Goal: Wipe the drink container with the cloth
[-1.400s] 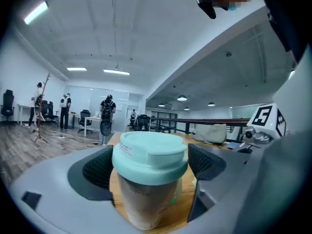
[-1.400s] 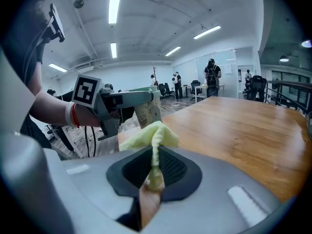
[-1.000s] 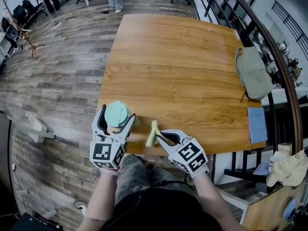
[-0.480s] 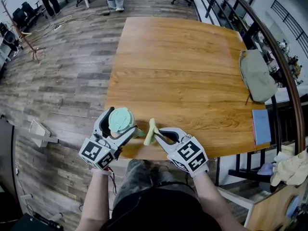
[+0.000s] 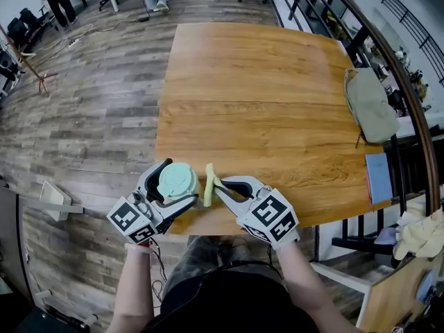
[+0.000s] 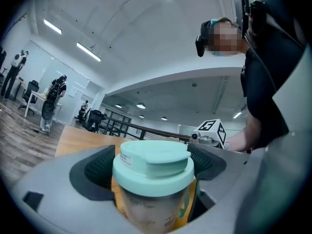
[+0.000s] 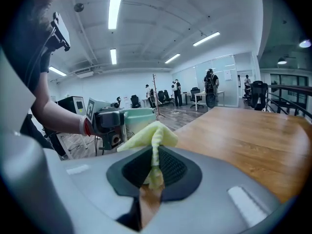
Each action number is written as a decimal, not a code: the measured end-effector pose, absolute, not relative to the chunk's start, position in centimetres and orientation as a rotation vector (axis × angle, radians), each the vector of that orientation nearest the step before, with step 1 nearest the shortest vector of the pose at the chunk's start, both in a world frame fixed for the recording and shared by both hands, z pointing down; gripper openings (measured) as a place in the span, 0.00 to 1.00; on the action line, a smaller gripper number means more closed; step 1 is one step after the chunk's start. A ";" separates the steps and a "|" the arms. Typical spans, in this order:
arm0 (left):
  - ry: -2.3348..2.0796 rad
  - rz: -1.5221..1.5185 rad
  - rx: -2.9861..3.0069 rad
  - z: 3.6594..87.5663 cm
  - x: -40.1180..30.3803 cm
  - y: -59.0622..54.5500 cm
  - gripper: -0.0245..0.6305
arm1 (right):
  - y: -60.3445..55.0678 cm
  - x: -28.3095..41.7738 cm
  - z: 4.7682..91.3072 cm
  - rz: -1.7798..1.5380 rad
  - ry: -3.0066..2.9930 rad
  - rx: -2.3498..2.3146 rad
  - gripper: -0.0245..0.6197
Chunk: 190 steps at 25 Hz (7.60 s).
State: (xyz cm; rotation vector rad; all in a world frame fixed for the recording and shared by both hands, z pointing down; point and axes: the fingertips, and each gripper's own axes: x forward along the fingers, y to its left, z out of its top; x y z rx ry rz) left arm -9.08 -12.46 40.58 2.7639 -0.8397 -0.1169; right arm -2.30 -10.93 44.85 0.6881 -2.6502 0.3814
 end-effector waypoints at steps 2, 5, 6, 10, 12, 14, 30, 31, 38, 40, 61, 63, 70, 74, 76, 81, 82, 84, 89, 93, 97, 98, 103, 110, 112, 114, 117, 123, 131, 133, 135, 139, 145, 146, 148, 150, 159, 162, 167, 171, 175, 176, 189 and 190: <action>-0.807 -0.119 2.771 40.6 -9.0 -12.4 0.74 | -11.0 -3.3 44.5 0.372 -2.661 0.660 0.10; -0.780 -0.134 2.766 40.6 -9.3 -12.4 0.74 | -11.2 -4.6 43.8 0.367 -2.682 0.636 0.10; -0.775 -0.141 2.762 40.6 -9.4 -12.5 0.74 | -11.2 -4.9 43.6 0.370 -2.691 0.632 0.10; -0.760 -0.162 2.750 40.7 -10.1 -12.6 0.74 | -11.3 -5.9 42.8 0.358 -2.702 0.610 0.10; -0.762 -0.176 2.738 40.7 -10.6 -12.6 0.74 | -11.2 -6.5 43.1 0.330 -2.680 0.580 0.10; -0.766 -0.194 2.724 40.7 -11.0 -12.7 0.74 | -10.7 -7.1 43.6 0.304 -2.650 0.548 0.10; -0.758 -0.218 2.684 41.2 -13.2 -12.5 0.74 | -8.8 -7.0 51.0 0.420 -2.515 0.514 0.10; -0.754 -0.216 2.686 41.2 -13.2 -12.5 0.74 | -8.7 -6.9 51.4 0.428 -2.508 0.515 0.10; -0.724 -0.211 2.695 41.1 -13.2 -12.5 0.74 | -8.3 -6.2 53.4 0.486 -2.454 0.542 0.10; -0.717 -0.207 2.698 41.2 -13.1 -12.5 0.74 | -8.2 -6.1 53.9 0.486 -2.432 0.546 0.10; -0.491 -0.026 2.865 40.8 -10.3 -10.9 0.74 | -9.3 -4.8 48.0 0.376 -2.595 0.585 0.10; -0.449 0.010 2.890 40.8 -9.7 -10.6 0.74 | -9.8 -4.9 46.7 0.336 -2.624 0.586 0.10; -0.318 0.149 2.921 41.0 -7.3 -9.4 0.74 | -10.8 -5.1 43.7 0.210 -2.673 0.580 0.10; -0.246 0.156 2.960 40.7 -7.0 -8.6 0.74 | -11.0 -5.2 42.9 0.153 -2.703 0.533 0.10; -0.230 0.160 2.962 40.7 -7.0 -8.4 0.74 | -11.0 -5.6 42.9 0.123 -2.703 0.499 0.10; -0.209 0.174 2.968 40.8 -7.7 -8.2 0.74 | -10.9 -6.4 44.1 0.088 -2.661 0.434 0.10; -0.211 0.180 2.959 40.9 -7.9 -8.2 0.74 | -10.9 -6.6 44.6 0.081 -2.646 0.421 0.10; -0.217 0.186 2.944 40.9 -8.1 -8.2 0.74 | -11.0 -6.8 45.5 0.085 -2.625 0.400 0.10; -0.239 0.158 2.928 41.0 -9.7 -8.5 0.74 | -11.1 -7.6 47.9 0.132 -2.580 0.381 0.10; -0.254 0.132 2.905 41.2 -11.0 -8.7 0.74 | -11.2 -7.9 49.6 0.185 -2.549 0.394 0.10; -0.258 0.104 2.876 41.5 -12.6 -8.9 0.74 | -11.2 -8.2 51.2 0.222 -2.505 0.417 0.10; -0.252 0.092 2.885 41.5 -12.9 -9.0 0.74 | -11.2 -8.2 51.6 0.229 -2.493 0.425 0.10; -0.214 0.045 2.904 41.6 -13.6 -9.3 0.74 | -11.0 -7.7 53.1 0.261 -2.427 0.481 0.10; -0.177 0.016 2.890 41.8 -14.1 -9.6 0.74 | -10.3 -6.5 55.2 0.282 -2.305 0.564 0.10; -0.170 0.020 2.890 41.8 -14.1 -9.7 0.74 | -10.2 -6.1 55.4 0.267 -2.257 0.592 0.10; -0.166 0.025 2.890 41.8 -13.9 -9.7 0.74 | -10.5 -5.3 55.2 0.239 -2.212 0.653 0.10; -0.164 0.036 2.893 41.6 -13.5 -9.8 0.74 | -11.4 -4.0 53.7 0.253 -2.216 0.809 0.10; -0.172 0.133 2.927 41.3 -11.4 -9.0 0.74 | -12.5 -2.3 48.5 0.364 -2.423 1.110 0.10; -0.223 0.205 2.951 41.0 -8.4 -8.8 0.74 | -11.5 -0.4 44.8 0.449 -2.557 1.374 0.10; -0.249 0.252 2.957 41.2 -7.6 -8.6 0.74 | -10.8 0.0 44.4 0.462 -2.571 1.393 0.10; -0.265 0.288 2.990 41.3 -6.5 -8.3 0.74 | -10.1 0.6 44.2 0.461 -2.575 1.396 0.10; -0.326 0.310 3.007 41.5 -5.3 -8.0 0.74 | -8.9 2.0 43.5 0.469 -2.601 1.413 0.10; -0.485 0.268 2.971 41.5 -5.9 -8.0 0.74 | -6.0 2.9 42.3 0.489 -2.632 1.404 0.10; -0.504 0.268 2.970 41.5 -5.8 -8.0 0.74 | -5.5 2.9 42.4 0.495 -2.635 1.390 0.10; -0.554 0.250 2.963 41.6 -5.8 -8.1 0.74 | -4.7 3.1 42.5 0.510 -2.635 1.368 0.10; -0.611 0.226 2.954 41.8 -6.0 -8.2 0.74 | -4.0 3.2 42.5 0.516 -2.640 1.353 0.10; -0.741 0.209 2.897 42.7 -8.1 -6.4 0.74 | -2.6 1.9 42.1 0.508 -2.680 1.292 0.10; -0.781 0.215 2.880 43.0 -8.9 -5.7 0.74 | -1.9 1.4 42.1 0.499 -2.684 1.277 0.10; -0.860 0.221 2.844 43.4 -10.2 -4.8 0.74 | -1.0 1.0 42.1 0.488 -2.686 1.274 0.10; -0.939 0.196 2.811 43.7 -11.3 -3.8 0.74 | -0.2 0.8 42.0 0.441 -2.681 1.268 0.10; -0.993 0.165 2.779 44.0 -12.0 -2.6 0.68 | 0.6 0.6 41.5 0.397 -2.682 1.281 0.10; -1.007 0.156 2.779 43.9 -12.0 -2.4 0.63 | 0.8 0.7 41.4 0.390 -2.682 1.287 0.10; -1.235 0.078 2.740 41.7 -13.0 1.8 0.03 | 6.2 0.0 40.1 0.331 -2.694 1.339 0.10; -1.235 0.074 2.742 41.5 -12.8 2.2 0.03 | 6.6 -0.1 40.0 0.325 -2.696 1.340 0.10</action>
